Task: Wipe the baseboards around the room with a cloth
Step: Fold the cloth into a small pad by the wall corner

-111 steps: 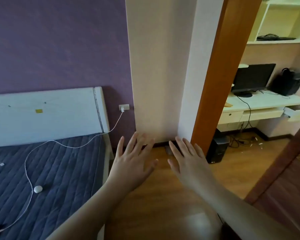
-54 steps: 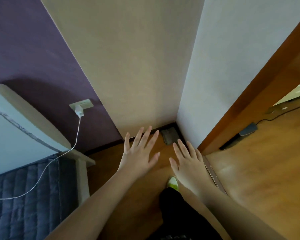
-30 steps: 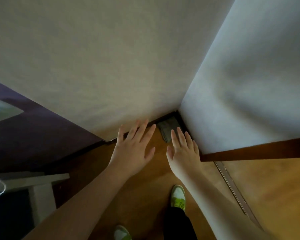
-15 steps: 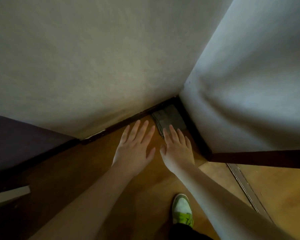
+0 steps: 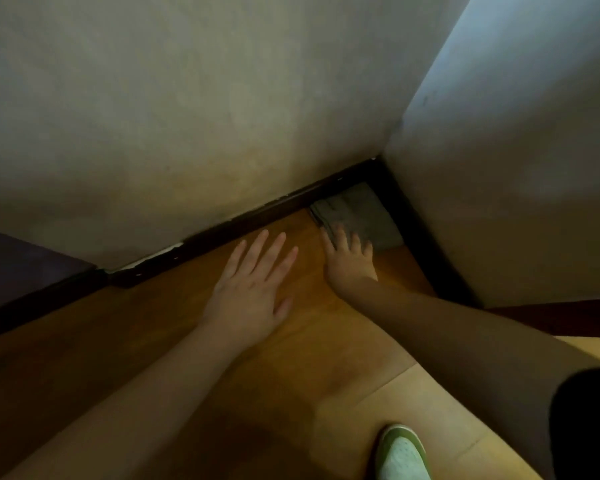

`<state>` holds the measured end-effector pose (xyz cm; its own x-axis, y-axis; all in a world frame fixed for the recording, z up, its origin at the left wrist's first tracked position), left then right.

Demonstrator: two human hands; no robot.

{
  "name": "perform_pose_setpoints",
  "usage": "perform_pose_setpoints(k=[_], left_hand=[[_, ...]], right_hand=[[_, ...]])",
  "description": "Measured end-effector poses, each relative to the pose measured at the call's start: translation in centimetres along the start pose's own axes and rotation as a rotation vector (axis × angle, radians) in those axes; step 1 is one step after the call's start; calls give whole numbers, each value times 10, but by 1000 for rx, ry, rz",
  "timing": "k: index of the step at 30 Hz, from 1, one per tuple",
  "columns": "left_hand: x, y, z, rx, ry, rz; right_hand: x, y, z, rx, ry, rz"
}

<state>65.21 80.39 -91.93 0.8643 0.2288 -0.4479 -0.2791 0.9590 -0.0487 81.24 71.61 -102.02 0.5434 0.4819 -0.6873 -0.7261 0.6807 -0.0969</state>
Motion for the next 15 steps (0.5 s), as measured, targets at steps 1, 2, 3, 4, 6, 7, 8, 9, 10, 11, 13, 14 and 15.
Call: perform_pose_setpoints(k=[1,2,3,4,6,7,8,9,10,11,13,14,15], left_hand=[[5,1,-9,-19,9,-9],[11,3,-18,-37,13,-11],[16,4,-25,-48,16,-5],[21,4,-32,-52,27,3],[30,3,-41,-46,62,13],[34,3,-44,-44,76,21],[38,4,-45,-41,84,28],[39,4,-46,-38,90,30],[41,4,-46,-36,91,28],[41,4,-46,-34,91,24],[39,5,-46,-49,91,25],[38,5,-47,-57,88,31],[37,4,-48,-53,96,30]], right_hand=[[10,-3,-5,-14,19,-23],[18,-7,-11,-25,44,-47],[24,-9,-15,-40,73,-63],[27,-11,-20,-52,107,-63],[32,-14,-26,-79,173,-29],[33,-16,-28,-96,196,-13],[34,-19,-29,-109,212,3],[34,-21,-30,-123,219,17],[32,-23,-30,-141,214,29],[30,-23,-30,-162,203,42],[24,-22,-34,-185,190,79],[22,-22,-35,-195,181,100],[18,-23,-37,-202,178,125]])
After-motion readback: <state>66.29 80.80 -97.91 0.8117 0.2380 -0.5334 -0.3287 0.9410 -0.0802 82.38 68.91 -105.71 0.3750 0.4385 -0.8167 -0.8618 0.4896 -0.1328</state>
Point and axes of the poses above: each hand's wrist, its own x-axis towards the middle knuckle, its own z-axis out of the back of the hand, y = z × x, the point moved 6 cm from there along x, towards the middle knuckle, and after that the axes turned 14 degrees about y, right-handed, at the moved point
